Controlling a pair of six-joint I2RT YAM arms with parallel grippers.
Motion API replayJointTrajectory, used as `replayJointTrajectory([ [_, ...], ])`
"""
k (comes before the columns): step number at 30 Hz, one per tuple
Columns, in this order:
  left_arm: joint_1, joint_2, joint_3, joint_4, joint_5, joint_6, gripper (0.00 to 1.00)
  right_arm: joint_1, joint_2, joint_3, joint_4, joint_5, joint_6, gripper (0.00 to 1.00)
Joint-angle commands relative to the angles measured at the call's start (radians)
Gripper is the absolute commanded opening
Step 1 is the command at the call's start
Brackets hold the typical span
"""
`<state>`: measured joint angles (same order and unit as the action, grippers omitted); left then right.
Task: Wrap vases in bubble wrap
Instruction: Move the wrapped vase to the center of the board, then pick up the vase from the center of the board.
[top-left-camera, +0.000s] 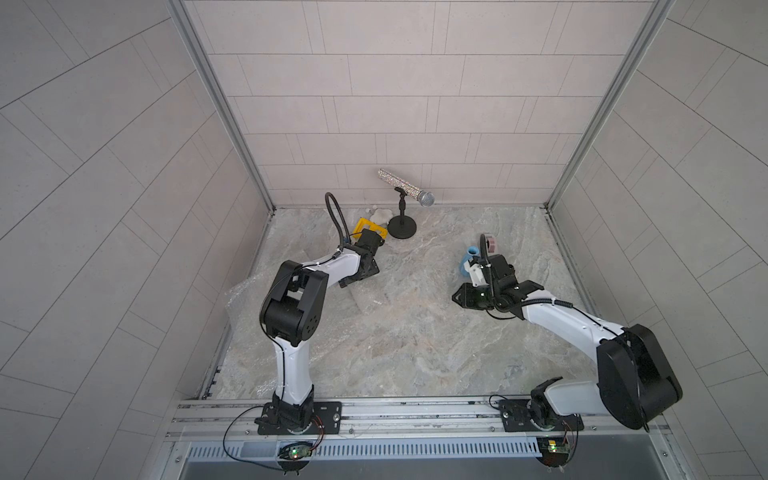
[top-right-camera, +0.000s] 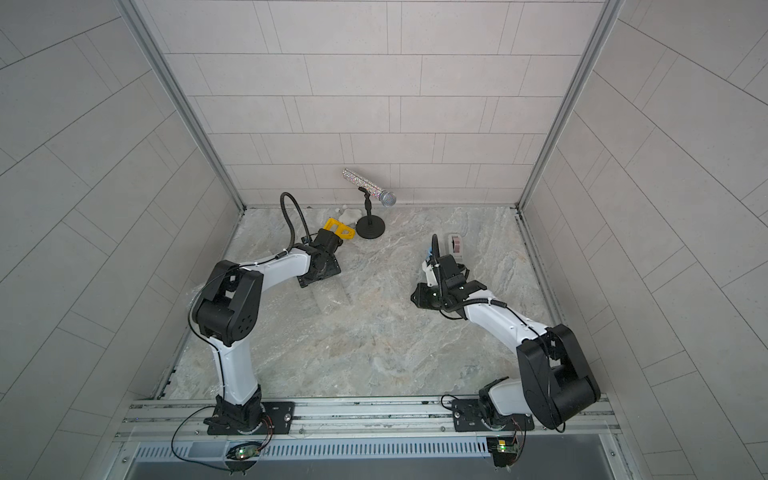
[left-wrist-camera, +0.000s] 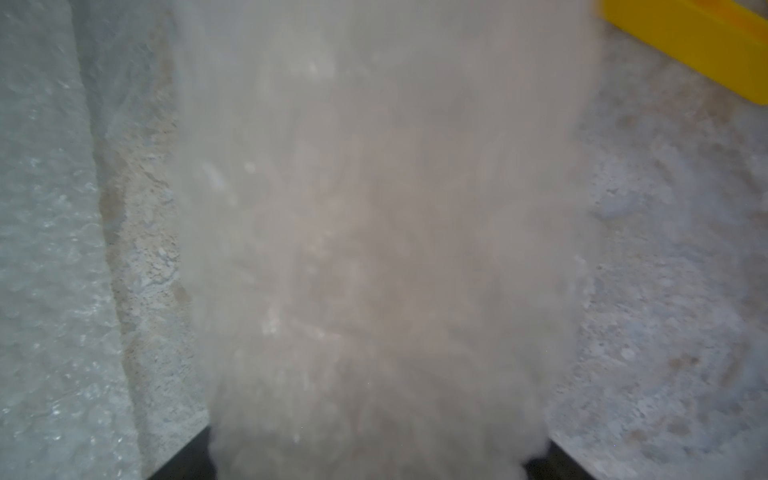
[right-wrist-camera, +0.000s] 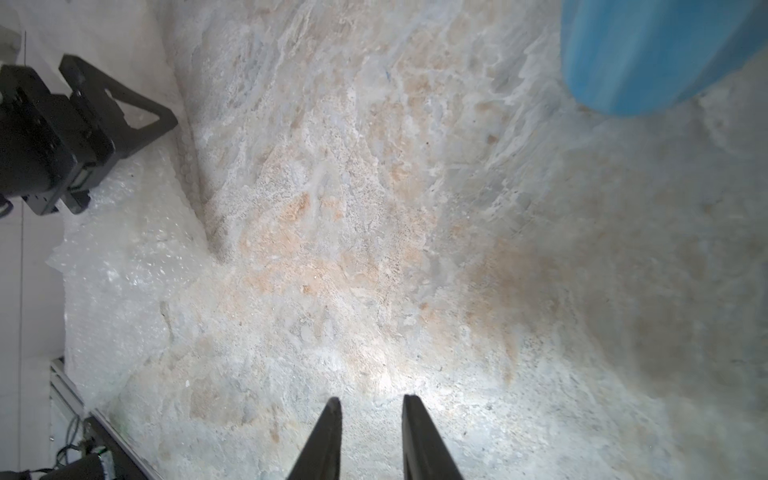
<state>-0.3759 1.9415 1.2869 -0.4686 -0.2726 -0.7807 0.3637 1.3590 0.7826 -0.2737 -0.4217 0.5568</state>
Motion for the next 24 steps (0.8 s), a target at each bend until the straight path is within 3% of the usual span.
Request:
replayJointTrajectory([
  [1,0.002,-0.092,-0.006,-0.007,-0.008,0.03,0.97,-0.002,-0.05,0.037,-0.062,0.015,-0.031,0.37],
  [7,0.002,-0.209,-0.081,0.07,0.075,0.093,1.0,-0.002,-0.159,0.036,-0.053,0.031,-0.091,0.55],
  [15,-0.002,-0.371,-0.139,0.009,0.142,0.162,1.0,-0.047,-0.364,-0.045,0.067,0.323,-0.159,0.83],
  [22,-0.004,-0.503,-0.213,-0.053,0.19,0.184,1.0,-0.203,-0.276,-0.106,0.29,0.273,-0.235,0.91],
  [24,-0.001,-0.536,-0.237,-0.074,0.181,0.183,1.0,-0.251,-0.244,-0.144,0.399,0.211,-0.251,0.93],
])
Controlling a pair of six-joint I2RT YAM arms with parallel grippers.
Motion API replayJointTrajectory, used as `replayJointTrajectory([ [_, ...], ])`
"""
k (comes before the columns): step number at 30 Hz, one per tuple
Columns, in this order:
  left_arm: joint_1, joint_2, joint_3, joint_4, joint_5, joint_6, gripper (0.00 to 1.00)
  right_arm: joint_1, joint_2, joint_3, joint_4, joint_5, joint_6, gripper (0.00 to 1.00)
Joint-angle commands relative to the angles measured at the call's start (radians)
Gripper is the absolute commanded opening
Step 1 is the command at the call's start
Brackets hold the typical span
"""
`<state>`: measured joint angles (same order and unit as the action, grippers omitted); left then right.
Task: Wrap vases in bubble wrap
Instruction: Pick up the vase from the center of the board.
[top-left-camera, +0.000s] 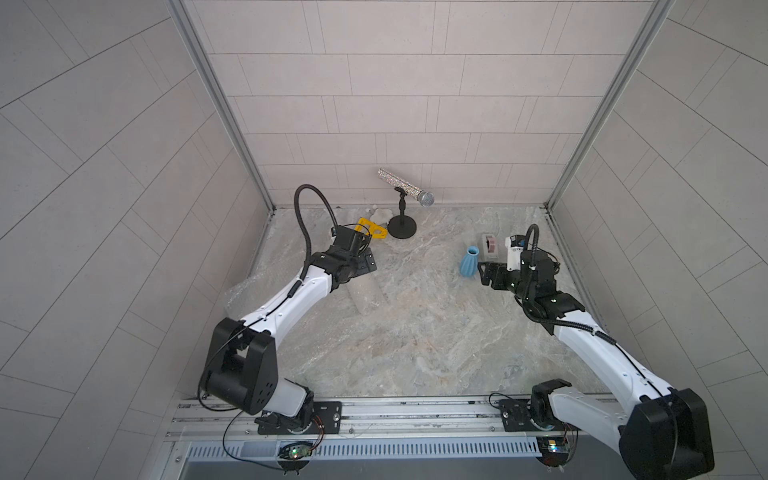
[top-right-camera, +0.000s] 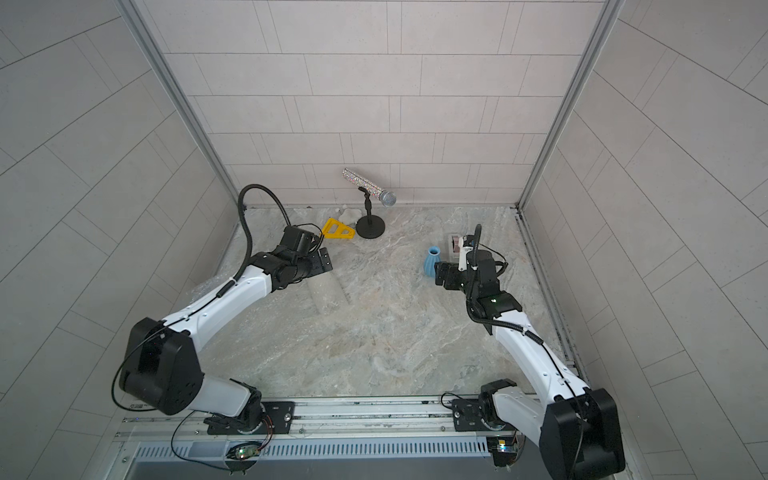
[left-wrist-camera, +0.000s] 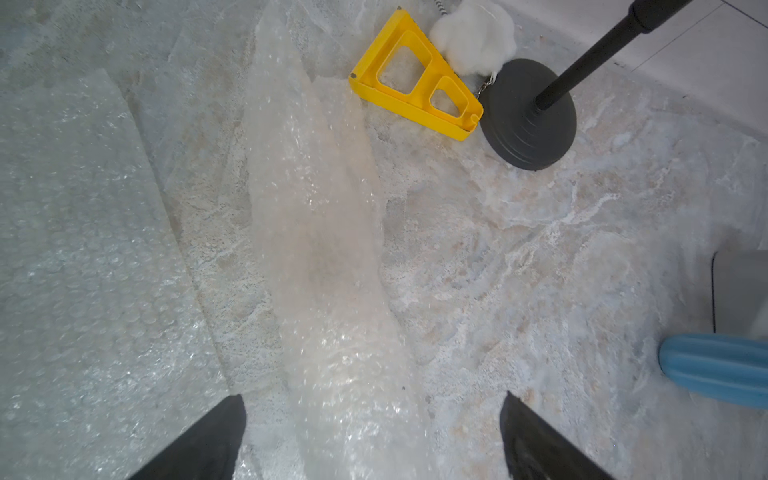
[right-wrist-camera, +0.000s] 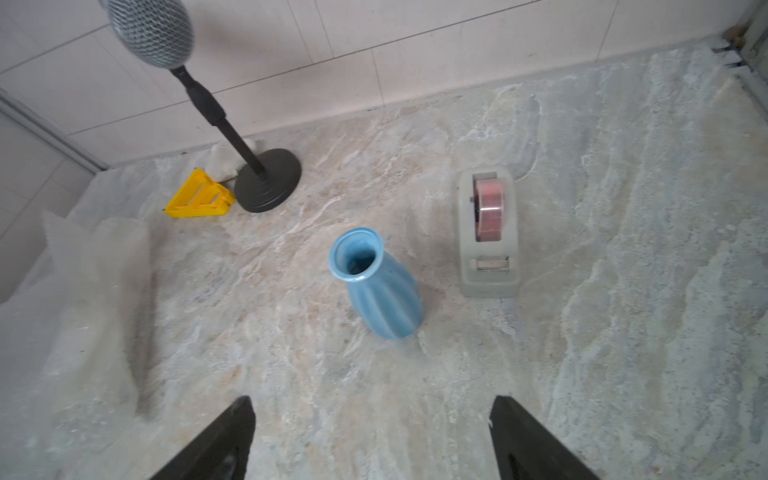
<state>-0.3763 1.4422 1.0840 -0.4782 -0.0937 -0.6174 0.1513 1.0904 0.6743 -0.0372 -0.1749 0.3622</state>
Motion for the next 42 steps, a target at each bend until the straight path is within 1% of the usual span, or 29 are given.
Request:
replayJointTrajectory([
  [1,-0.001,-0.054,-0.047,-0.073,-0.006,0.015,1.0,-0.067,0.047,-0.049,0.229,-0.085,-0.051,0.94],
  [2,-0.002,-0.069,-0.061,-0.082,-0.02,0.007,1.0,-0.086,0.07,-0.072,0.281,-0.115,-0.05,0.95],
  [5,0.0,-0.115,-0.1,-0.109,-0.05,-0.011,1.0,-0.092,0.15,-0.081,0.361,-0.135,-0.1,0.97],
  [8,0.002,-0.159,-0.148,-0.106,-0.076,-0.021,1.0,-0.085,0.211,-0.079,0.452,-0.216,-0.146,0.99],
  [11,0.002,-0.203,-0.189,-0.104,-0.083,-0.03,1.0,-0.074,0.262,-0.076,0.526,-0.228,-0.196,1.0],
  [16,0.005,-0.265,-0.248,-0.104,-0.108,-0.04,1.0,-0.066,0.355,-0.014,0.534,-0.239,-0.267,1.0],
  [19,0.008,-0.285,-0.268,-0.106,-0.117,-0.041,1.0,-0.062,0.398,0.009,0.555,-0.257,-0.277,1.0],
  [22,0.014,-0.287,-0.276,-0.112,-0.116,-0.042,1.0,-0.055,0.432,0.047,0.531,-0.251,-0.298,1.0],
  [24,0.016,-0.285,-0.278,-0.119,-0.116,-0.052,1.0,-0.052,0.462,0.101,0.465,-0.251,-0.31,1.0],
  [27,0.017,-0.288,-0.292,-0.106,-0.11,-0.067,1.0,-0.037,0.483,0.131,0.425,-0.23,-0.332,0.99],
  [31,0.019,-0.282,-0.3,-0.093,-0.102,-0.072,1.0,-0.027,0.492,0.149,0.396,-0.187,-0.357,0.92],
  [34,0.021,-0.273,-0.298,-0.097,-0.102,-0.07,1.0,-0.022,0.5,0.174,0.344,-0.169,-0.379,0.84],
  [38,0.025,-0.276,-0.304,-0.092,-0.106,-0.076,1.0,-0.015,0.507,0.198,0.288,-0.165,-0.401,0.75],
  [42,0.031,-0.277,-0.314,-0.092,-0.113,-0.083,1.0,-0.009,0.508,0.21,0.261,-0.141,-0.416,0.69],
])
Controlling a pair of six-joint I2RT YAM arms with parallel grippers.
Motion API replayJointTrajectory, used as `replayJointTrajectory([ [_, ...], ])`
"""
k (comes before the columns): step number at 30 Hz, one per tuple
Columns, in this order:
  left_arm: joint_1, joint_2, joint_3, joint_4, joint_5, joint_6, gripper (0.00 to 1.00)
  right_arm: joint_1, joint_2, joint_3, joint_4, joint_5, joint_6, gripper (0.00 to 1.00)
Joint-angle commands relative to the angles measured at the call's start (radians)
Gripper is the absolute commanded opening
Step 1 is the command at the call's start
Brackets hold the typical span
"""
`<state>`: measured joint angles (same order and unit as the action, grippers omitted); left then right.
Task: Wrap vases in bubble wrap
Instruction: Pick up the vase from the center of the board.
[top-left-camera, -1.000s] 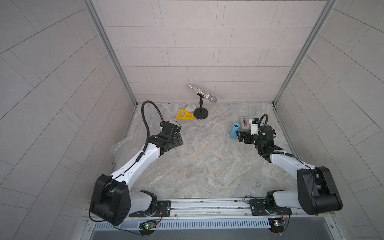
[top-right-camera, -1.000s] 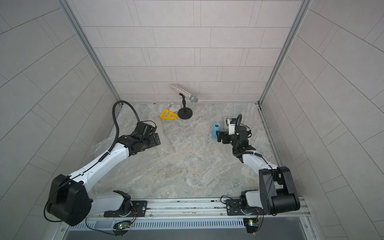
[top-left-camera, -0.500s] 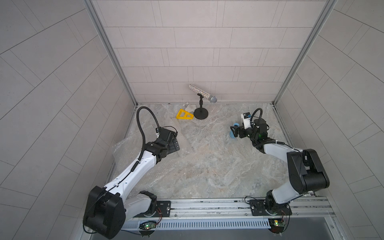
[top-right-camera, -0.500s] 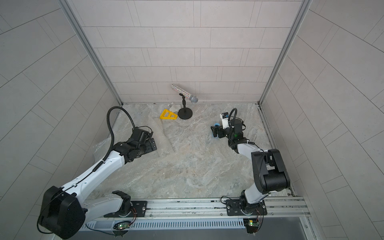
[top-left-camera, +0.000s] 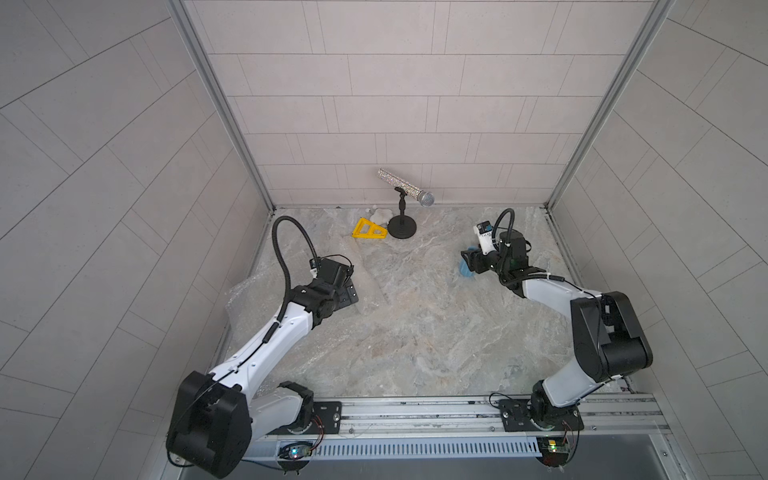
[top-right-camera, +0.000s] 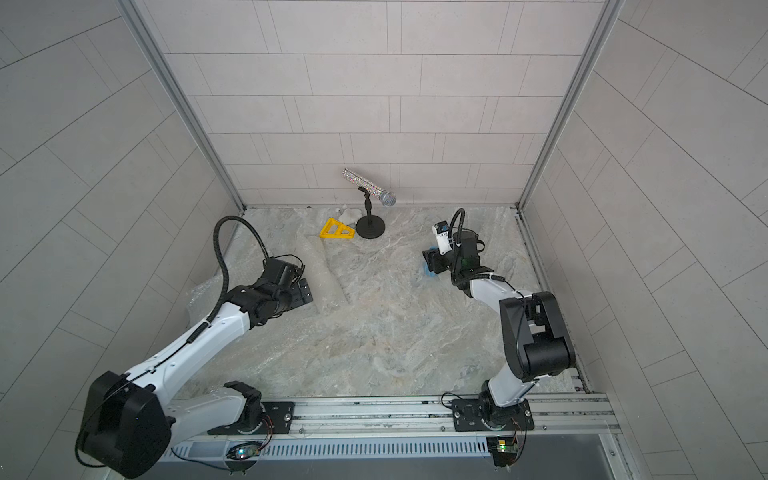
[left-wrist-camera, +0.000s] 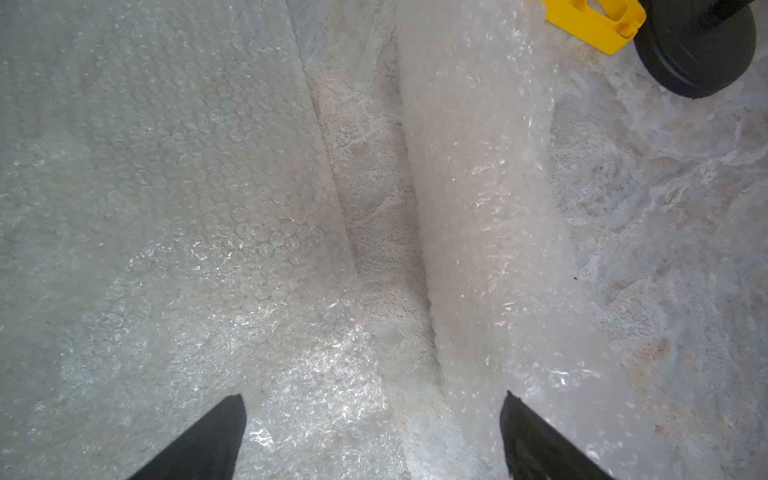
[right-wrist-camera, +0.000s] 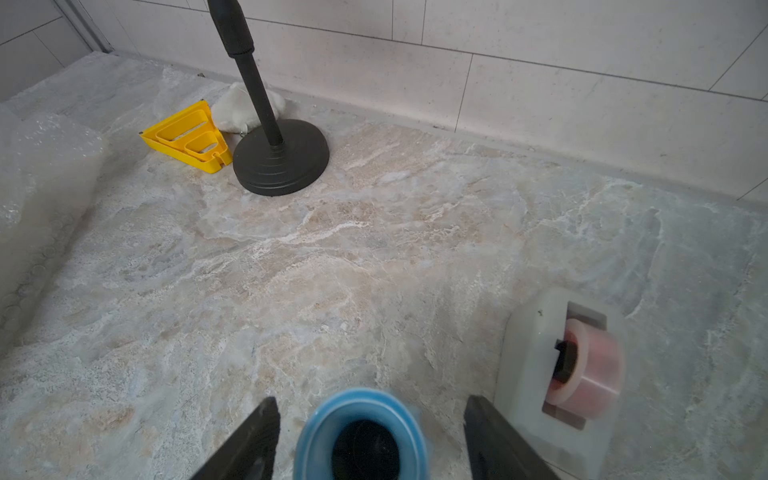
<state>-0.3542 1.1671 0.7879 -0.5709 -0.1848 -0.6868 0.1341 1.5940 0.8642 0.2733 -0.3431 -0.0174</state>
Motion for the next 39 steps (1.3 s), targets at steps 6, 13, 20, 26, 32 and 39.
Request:
replayJointTrajectory([
  [6,0.026,-0.01,-0.032,-0.027,-0.044,-0.033,1.0,0.019,-0.015,0.017,-0.04,0.034,-0.042,0.53],
  [13,0.061,-0.03,-0.052,-0.072,-0.064,-0.069,1.0,0.022,-0.041,0.02,-0.035,0.022,-0.041,0.37],
  [20,0.081,-0.037,-0.06,-0.107,-0.072,-0.08,1.0,0.022,-0.084,0.002,-0.02,0.015,-0.048,0.22],
  [26,0.083,-0.02,-0.076,-0.139,-0.062,-0.082,1.0,0.022,-0.15,-0.021,-0.002,-0.009,-0.035,0.17],
  [32,0.083,0.103,-0.048,-0.167,0.037,-0.043,0.99,0.075,-0.235,-0.051,-0.032,-0.011,0.024,0.12],
  [39,0.081,0.265,-0.003,-0.151,0.09,0.014,0.95,0.138,-0.324,-0.095,-0.062,-0.032,0.133,0.08],
])
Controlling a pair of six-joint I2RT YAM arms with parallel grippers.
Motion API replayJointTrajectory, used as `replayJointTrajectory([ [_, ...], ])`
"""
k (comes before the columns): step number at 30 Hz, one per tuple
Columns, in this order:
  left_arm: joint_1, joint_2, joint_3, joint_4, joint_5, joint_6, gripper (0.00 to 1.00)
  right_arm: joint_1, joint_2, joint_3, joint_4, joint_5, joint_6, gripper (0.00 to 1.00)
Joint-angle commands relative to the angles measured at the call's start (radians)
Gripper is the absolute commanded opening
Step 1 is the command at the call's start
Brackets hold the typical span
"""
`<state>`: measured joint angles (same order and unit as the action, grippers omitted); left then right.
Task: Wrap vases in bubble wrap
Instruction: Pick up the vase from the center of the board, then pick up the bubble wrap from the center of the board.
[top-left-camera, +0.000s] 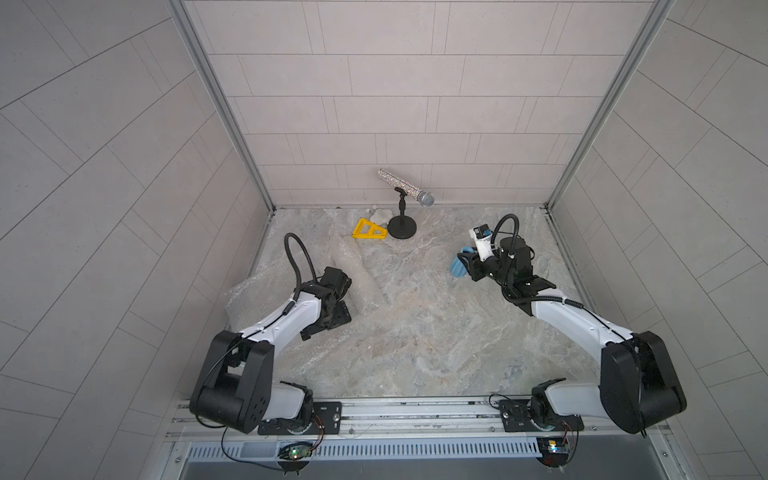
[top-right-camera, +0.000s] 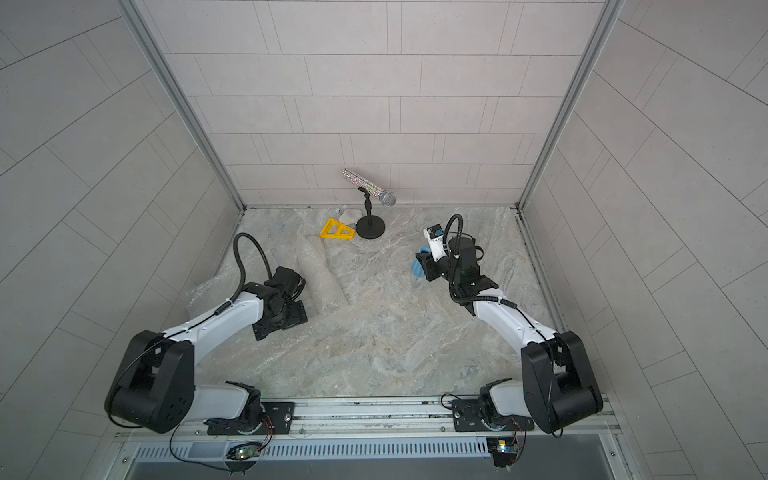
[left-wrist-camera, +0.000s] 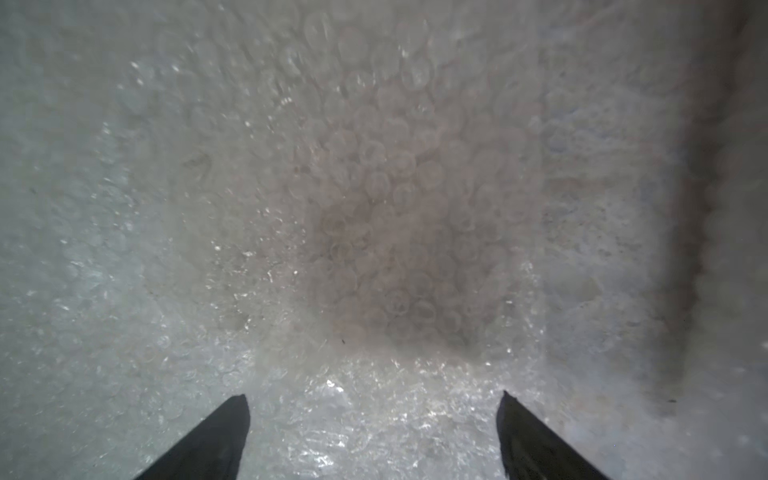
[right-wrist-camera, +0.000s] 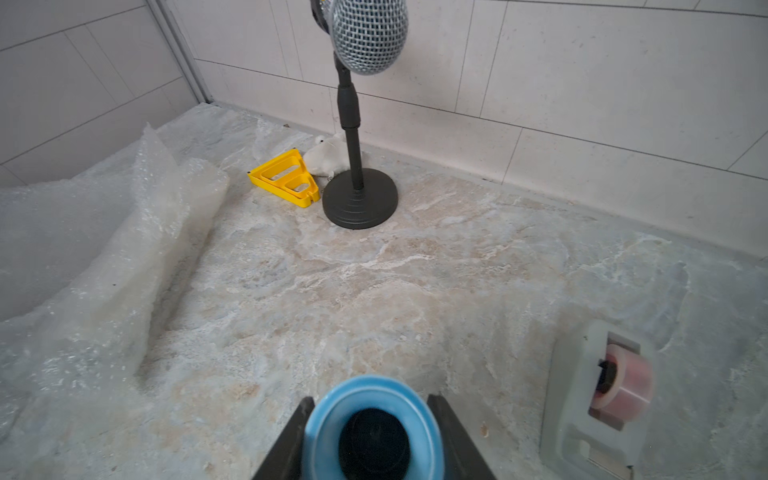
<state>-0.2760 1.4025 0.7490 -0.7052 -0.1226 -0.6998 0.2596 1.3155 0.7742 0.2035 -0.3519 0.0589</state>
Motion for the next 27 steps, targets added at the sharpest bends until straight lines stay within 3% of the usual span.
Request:
replayJointTrajectory([
  [1,0.002,0.036,0.039,-0.002,0.043,0.025,0.94,0.021,-0.056,-0.01,0.009,-0.03,0.065,0.08],
  [11,0.001,0.137,0.052,0.042,0.048,0.021,0.91,0.047,-0.123,-0.011,-0.056,-0.062,0.086,0.04],
  [17,0.002,0.157,0.034,0.067,0.041,0.015,0.73,0.049,-0.136,0.014,-0.097,-0.098,0.101,0.03],
  [24,0.004,0.122,0.037,0.056,0.0,0.02,0.4,0.055,-0.187,-0.003,-0.126,-0.11,0.147,0.0],
  [27,0.006,0.095,0.048,0.04,-0.031,0.037,0.32,0.055,-0.213,-0.003,-0.153,-0.106,0.175,0.0],
])
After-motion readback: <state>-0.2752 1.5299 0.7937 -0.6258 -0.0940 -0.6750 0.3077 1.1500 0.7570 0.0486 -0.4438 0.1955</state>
